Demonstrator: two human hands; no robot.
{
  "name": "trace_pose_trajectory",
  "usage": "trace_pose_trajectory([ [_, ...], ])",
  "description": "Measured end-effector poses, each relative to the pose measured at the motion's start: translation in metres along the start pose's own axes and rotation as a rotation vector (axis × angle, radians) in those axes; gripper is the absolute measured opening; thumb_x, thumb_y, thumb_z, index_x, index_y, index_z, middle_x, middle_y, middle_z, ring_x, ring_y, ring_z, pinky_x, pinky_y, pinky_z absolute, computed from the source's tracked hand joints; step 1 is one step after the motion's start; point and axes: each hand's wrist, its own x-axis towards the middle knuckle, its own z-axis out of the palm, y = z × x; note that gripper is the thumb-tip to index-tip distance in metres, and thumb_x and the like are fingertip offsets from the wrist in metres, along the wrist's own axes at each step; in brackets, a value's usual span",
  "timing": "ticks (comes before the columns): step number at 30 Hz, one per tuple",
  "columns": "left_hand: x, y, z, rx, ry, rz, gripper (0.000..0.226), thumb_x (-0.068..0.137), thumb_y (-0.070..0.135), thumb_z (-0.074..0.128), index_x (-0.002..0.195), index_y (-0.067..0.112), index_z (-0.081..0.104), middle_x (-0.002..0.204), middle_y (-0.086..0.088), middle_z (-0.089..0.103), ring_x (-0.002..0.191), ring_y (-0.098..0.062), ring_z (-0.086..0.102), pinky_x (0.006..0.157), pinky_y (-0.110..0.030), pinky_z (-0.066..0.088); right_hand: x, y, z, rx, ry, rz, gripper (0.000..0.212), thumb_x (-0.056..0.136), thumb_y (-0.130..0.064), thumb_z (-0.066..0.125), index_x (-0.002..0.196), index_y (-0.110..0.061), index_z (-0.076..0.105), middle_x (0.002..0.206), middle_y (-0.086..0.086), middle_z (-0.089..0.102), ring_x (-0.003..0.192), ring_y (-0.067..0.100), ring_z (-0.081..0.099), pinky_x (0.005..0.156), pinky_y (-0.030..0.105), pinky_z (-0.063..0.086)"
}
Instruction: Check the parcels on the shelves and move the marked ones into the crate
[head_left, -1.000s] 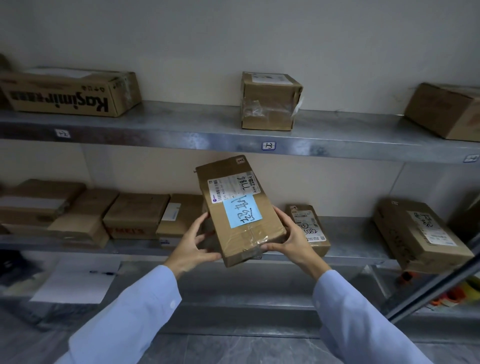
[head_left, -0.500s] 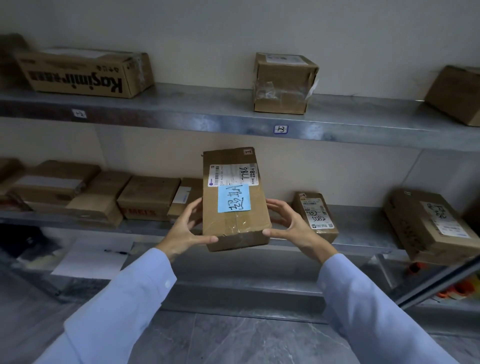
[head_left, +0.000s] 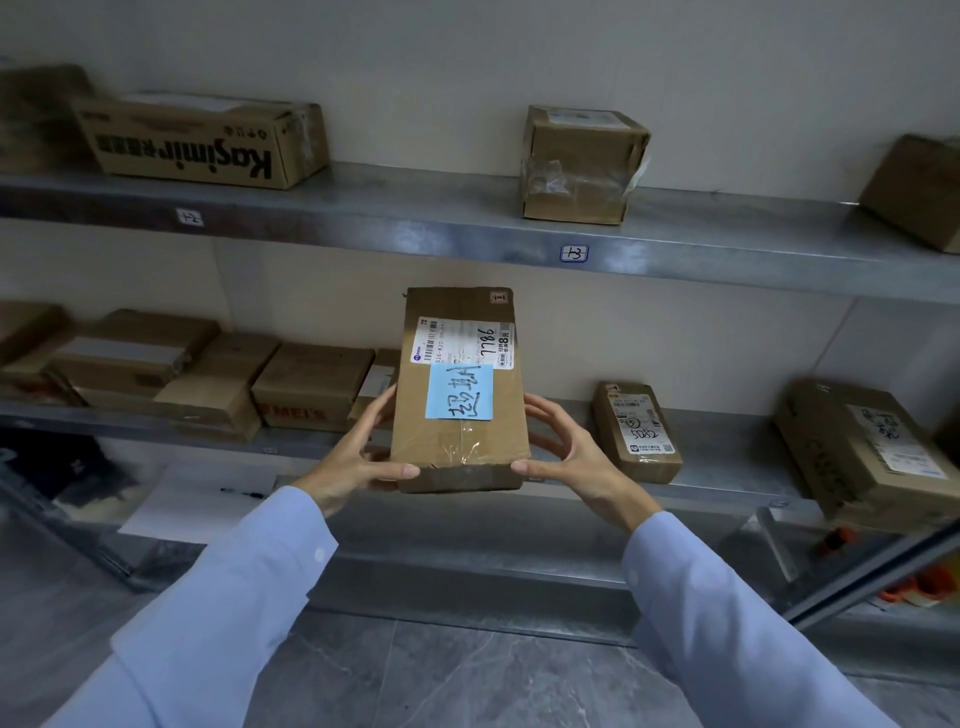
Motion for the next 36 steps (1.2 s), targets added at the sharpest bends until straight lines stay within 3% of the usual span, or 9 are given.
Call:
trace_pose_trajectory([
  [6,-0.004,0.011,-0.007,-0.063,-0.083,0.004,0.118,0.044,0.045,0.095,0.138,0.063,0.027,0.153,0.012,0.027,0.132,-0.019,0.039,0.1,-0.047,0.048,-0.001,-0.009,-0.006,0.001,-0.037,-0.007,0.095,0.064,-0.035,0.088,0.145,-0.039,0.038,0.145,-0.016,0.046,0.126,0.016,0.055,0.102,0.043,0.05],
  [12,-0.005,0.013,-0.015,-0.063,-0.136,0.021,0.114,0.044,0.044,0.093,0.138,0.06,0.031,0.15,0.012,0.032,0.132,-0.02,0.042,0.101,-0.047,0.047,0.003,-0.008,-0.015,0.067,0.03,0.003,0.064,0.085,-0.023,0.074,0.14,-0.036,0.044,0.145,-0.009,0.049,0.121,0.018,0.06,0.095,0.039,0.055],
  [14,-0.006,0.012,-0.016,-0.058,-0.147,0.042,0.111,0.047,0.037,0.091,0.139,0.056,0.032,0.15,0.011,0.033,0.13,-0.018,0.045,0.099,-0.042,0.047,0.005,-0.008,-0.015,0.068,0.076,-0.009,0.068,0.087,-0.01,0.071,0.142,-0.036,0.042,0.14,-0.003,0.052,0.118,0.017,0.063,0.093,0.037,0.056],
  [17,-0.006,0.013,-0.015,-0.05,-0.161,0.076,0.101,0.055,0.026,0.084,0.14,0.05,0.036,0.147,0.011,0.037,0.124,-0.011,0.051,0.094,-0.037,0.05,0.008,-0.006,-0.012,-0.012,0.15,-0.061,0.091,0.077,0.005,0.076,0.147,-0.035,0.033,0.135,0.001,0.049,0.116,0.017,0.063,0.091,0.034,0.056],
  [21,-0.009,0.016,-0.015,-0.125,-0.135,0.08,0.092,0.054,0.024,0.081,0.136,0.037,0.043,0.137,0.007,0.047,0.119,-0.011,0.056,0.085,-0.034,0.053,0.01,-0.002,-0.009,-0.142,0.186,-0.077,0.126,0.059,-0.008,0.091,0.153,-0.041,0.015,0.155,-0.008,0.028,0.136,0.016,0.041,0.102,0.045,0.048],
  [23,-0.01,0.016,-0.014,-0.146,-0.131,0.082,0.087,0.055,0.024,0.081,0.134,0.036,0.046,0.136,0.006,0.049,0.12,-0.014,0.055,0.082,-0.034,0.054,0.01,0.0,-0.009,-0.181,0.203,-0.078,0.133,0.054,-0.014,0.093,0.155,-0.039,0.009,0.158,-0.008,0.022,0.139,0.015,0.038,0.104,0.046,0.046],
  [30,-0.006,0.015,-0.011,-0.149,-0.019,0.106,0.079,0.056,0.029,0.085,0.129,0.034,0.053,0.133,0.003,0.053,0.122,-0.021,0.053,0.087,-0.039,0.054,0.01,0.0,-0.004,-0.265,0.236,-0.129,0.128,0.049,-0.031,0.093,0.15,-0.044,0.016,0.156,-0.01,0.02,0.137,0.013,0.037,0.105,0.047,0.047],
  [34,-0.007,0.017,-0.02,-0.154,-0.041,0.119,0.076,0.054,0.024,0.083,0.125,0.031,0.056,0.132,-0.003,0.053,0.116,-0.021,0.056,0.085,-0.04,0.054,0.012,0.0,-0.018,-0.319,0.376,-0.165,0.131,0.048,-0.038,0.092,0.153,-0.037,0.014,0.151,-0.009,0.023,0.131,-0.002,0.037,0.113,0.035,0.038],
  [36,-0.009,0.018,-0.025,-0.159,-0.043,0.118,0.075,0.054,0.023,0.082,0.124,0.028,0.057,0.129,-0.005,0.053,0.11,-0.017,0.06,0.085,-0.038,0.056,0.013,0.002,-0.03,-0.301,0.431,-0.169,0.133,0.047,-0.043,0.093,0.153,-0.037,0.014,0.152,-0.003,0.026,0.138,0.006,0.034,0.116,0.036,0.034],
])
